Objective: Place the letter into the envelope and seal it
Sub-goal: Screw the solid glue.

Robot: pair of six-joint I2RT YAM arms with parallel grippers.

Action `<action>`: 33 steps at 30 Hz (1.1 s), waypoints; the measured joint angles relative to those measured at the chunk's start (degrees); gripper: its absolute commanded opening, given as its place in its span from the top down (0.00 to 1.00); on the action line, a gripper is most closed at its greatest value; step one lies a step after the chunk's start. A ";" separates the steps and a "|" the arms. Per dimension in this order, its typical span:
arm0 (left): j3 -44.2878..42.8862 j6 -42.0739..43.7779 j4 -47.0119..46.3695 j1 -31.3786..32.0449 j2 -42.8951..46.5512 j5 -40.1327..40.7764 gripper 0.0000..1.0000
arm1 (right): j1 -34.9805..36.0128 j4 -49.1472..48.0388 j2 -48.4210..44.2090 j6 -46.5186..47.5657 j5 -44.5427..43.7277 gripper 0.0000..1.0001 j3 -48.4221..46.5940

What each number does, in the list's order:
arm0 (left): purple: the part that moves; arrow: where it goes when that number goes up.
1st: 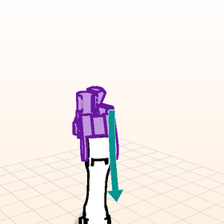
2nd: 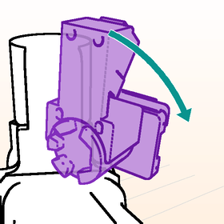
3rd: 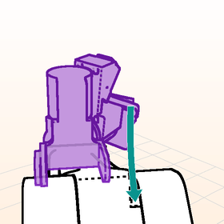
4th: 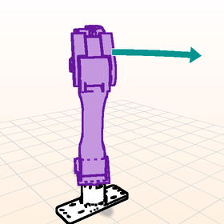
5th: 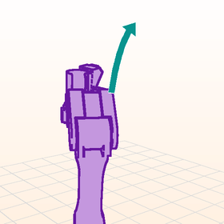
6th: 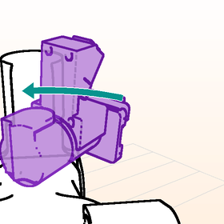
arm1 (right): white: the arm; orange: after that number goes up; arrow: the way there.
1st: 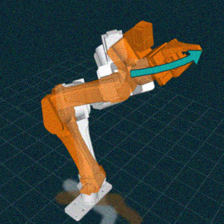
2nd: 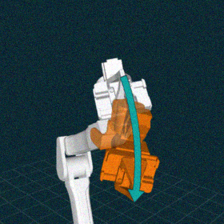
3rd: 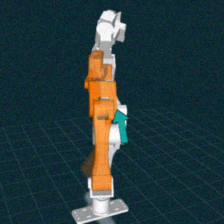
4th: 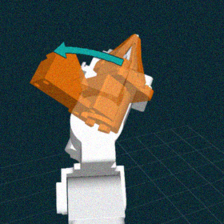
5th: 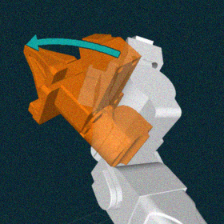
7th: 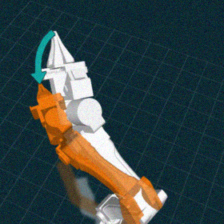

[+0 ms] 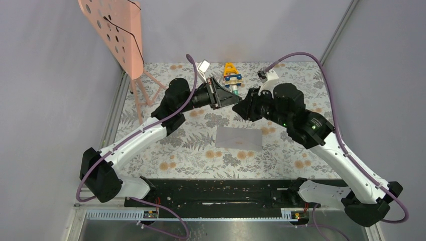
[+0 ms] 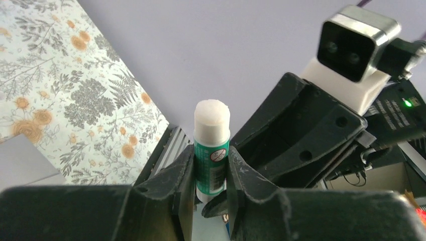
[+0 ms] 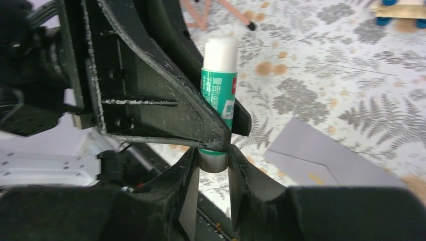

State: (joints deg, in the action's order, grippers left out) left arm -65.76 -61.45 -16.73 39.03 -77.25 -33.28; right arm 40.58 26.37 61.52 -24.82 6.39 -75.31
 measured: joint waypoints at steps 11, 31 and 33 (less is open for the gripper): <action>-0.76 1.81 5.77 0.24 -0.07 7.80 1.00 | 13.40 5.73 8.66 7.45 -30.95 0.64 -7.37; -0.04 -10.01 -30.84 -6.21 -0.48 -14.78 1.00 | -4.72 -16.81 -15.26 -3.02 16.11 0.10 15.06; -0.11 -11.72 -36.00 -6.05 -0.52 -17.77 1.00 | -6.27 -23.67 -14.38 -7.65 23.06 0.11 16.85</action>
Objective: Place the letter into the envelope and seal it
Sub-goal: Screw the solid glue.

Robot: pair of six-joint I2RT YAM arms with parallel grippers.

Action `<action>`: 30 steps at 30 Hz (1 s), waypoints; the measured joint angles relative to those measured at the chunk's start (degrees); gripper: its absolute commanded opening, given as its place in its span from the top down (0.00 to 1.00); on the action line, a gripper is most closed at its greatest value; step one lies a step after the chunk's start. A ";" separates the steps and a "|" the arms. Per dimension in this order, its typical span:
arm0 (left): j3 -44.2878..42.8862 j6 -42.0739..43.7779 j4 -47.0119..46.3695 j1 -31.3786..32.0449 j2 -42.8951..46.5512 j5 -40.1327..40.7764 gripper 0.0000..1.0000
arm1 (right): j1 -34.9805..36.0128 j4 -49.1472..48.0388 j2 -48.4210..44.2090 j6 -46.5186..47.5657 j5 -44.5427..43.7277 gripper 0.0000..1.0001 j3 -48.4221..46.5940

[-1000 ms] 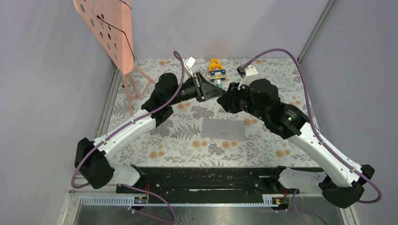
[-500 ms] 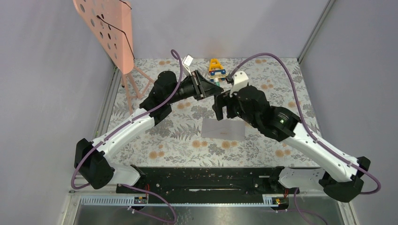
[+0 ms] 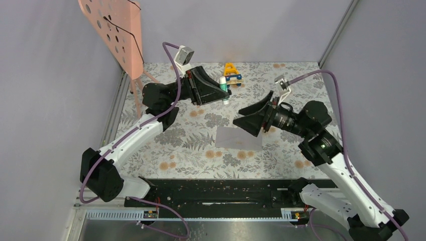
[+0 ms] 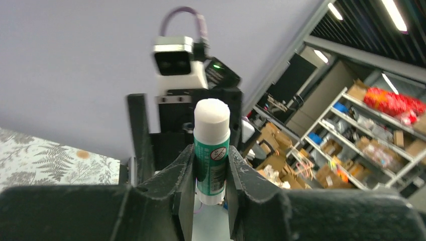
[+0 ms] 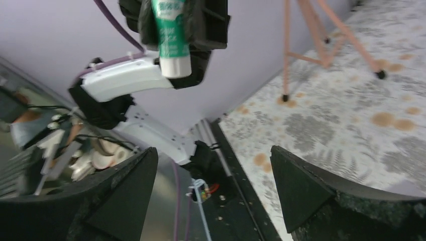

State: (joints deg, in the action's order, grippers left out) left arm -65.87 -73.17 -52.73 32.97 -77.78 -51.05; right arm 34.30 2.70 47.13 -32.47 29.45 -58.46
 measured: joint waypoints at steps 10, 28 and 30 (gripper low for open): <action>-0.61 -8.66 -16.57 0.09 -1.49 -6.80 1.00 | -4.07 -41.44 13.68 -30.53 17.05 0.15 5.07; -0.90 -15.61 -23.93 0.09 -5.14 -5.42 1.00 | -1.31 -65.00 21.27 -45.27 19.74 0.31 3.02; -0.90 -15.63 -23.91 0.09 -5.33 -5.09 1.00 | -0.81 -65.57 21.84 -45.53 19.74 0.35 2.86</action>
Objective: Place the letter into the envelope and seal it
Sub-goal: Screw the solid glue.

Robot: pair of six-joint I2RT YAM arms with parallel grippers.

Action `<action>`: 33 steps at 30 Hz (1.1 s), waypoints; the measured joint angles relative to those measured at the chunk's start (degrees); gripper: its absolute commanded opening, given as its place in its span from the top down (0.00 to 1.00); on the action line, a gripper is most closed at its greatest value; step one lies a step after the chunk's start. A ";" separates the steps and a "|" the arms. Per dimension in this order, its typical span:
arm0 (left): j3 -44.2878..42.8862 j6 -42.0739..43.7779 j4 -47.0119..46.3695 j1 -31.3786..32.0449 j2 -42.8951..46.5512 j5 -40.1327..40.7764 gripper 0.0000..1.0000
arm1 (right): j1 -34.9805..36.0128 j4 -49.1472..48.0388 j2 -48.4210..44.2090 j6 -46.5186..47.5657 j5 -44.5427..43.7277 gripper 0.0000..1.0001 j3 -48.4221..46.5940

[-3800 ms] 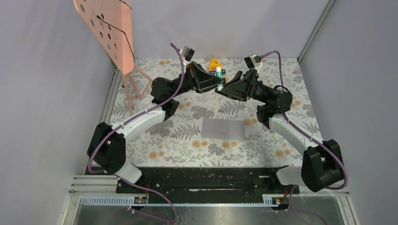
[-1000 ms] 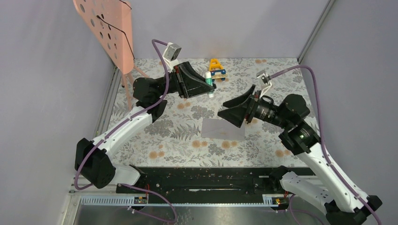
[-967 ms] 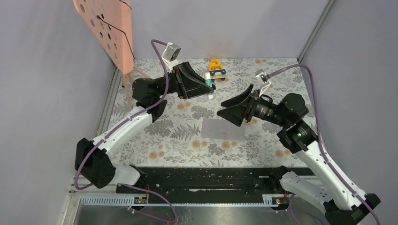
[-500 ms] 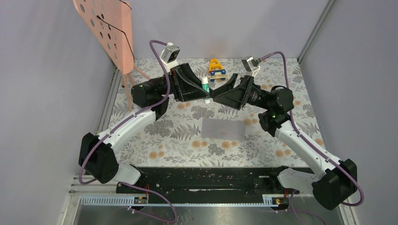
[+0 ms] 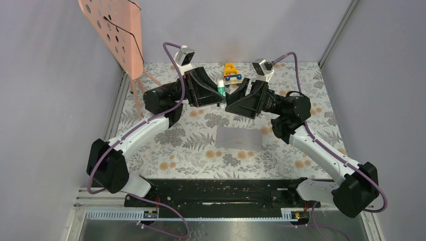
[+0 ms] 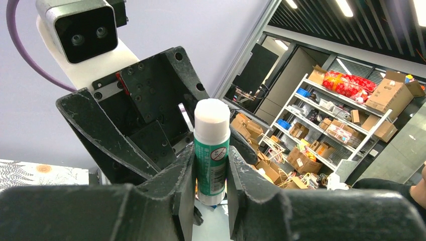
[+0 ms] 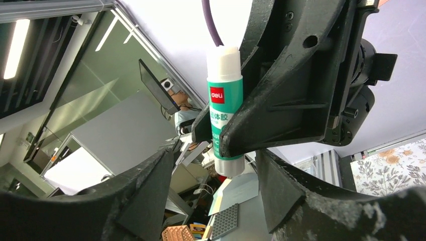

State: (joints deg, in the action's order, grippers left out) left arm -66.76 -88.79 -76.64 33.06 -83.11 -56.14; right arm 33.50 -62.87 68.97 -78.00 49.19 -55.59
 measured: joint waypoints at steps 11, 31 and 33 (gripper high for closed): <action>-0.11 -0.20 0.09 0.11 -0.31 1.60 1.00 | 1.49 -2.16 2.05 -0.85 -0.04 0.57 -0.46; -0.28 2.95 4.68 -0.22 0.72 1.22 1.00 | 1.64 8.81 0.48 6.19 -1.09 1.00 -1.90; -0.28 7.30 11.23 -0.39 2.64 1.29 1.00 | 1.66 19.61 -2.69 13.29 -3.43 1.00 -3.26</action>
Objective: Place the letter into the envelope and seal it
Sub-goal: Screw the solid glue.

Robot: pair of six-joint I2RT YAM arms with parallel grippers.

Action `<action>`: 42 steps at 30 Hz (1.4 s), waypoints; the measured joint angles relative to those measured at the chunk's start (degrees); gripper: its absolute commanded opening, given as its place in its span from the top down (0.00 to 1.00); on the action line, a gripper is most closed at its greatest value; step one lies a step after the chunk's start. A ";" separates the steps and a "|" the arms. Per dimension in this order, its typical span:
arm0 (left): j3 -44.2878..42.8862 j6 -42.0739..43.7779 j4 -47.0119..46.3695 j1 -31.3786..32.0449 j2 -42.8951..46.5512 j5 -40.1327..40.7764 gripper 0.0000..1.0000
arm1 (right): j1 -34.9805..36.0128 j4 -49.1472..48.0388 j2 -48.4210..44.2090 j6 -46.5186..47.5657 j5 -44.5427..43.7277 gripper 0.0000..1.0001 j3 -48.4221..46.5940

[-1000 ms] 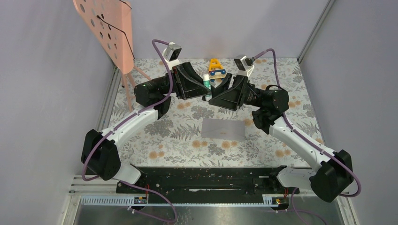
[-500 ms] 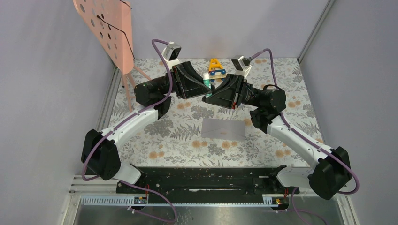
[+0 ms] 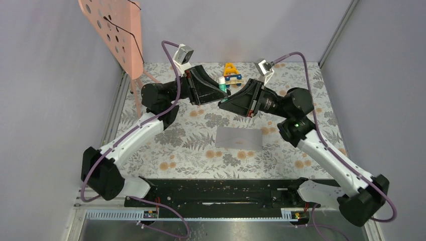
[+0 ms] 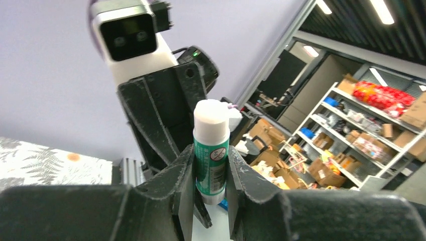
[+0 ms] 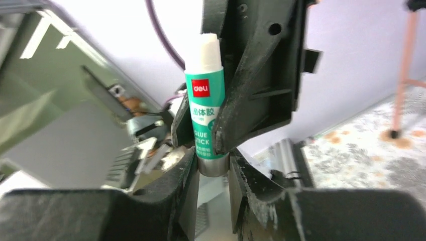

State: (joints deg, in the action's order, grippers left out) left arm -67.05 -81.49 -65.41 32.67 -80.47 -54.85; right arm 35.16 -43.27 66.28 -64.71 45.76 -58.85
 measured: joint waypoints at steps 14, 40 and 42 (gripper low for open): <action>-0.87 25.62 34.91 1.42 10.10 6.38 1.00 | 16.44 53.59 -5.07 39.56 -39.36 1.00 -18.25; -2.45 38.21 52.02 2.73 12.41 21.51 1.00 | 34.03 68.06 10.36 61.61 -89.88 0.16 -33.64; -2.60 38.16 51.95 2.93 12.50 20.11 1.00 | 33.79 66.07 7.02 62.34 -84.17 0.13 -29.44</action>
State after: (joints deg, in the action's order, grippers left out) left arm -69.65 -43.33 -13.45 35.59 -67.96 -34.74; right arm 68.95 22.81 73.30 -2.37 -38.41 -88.29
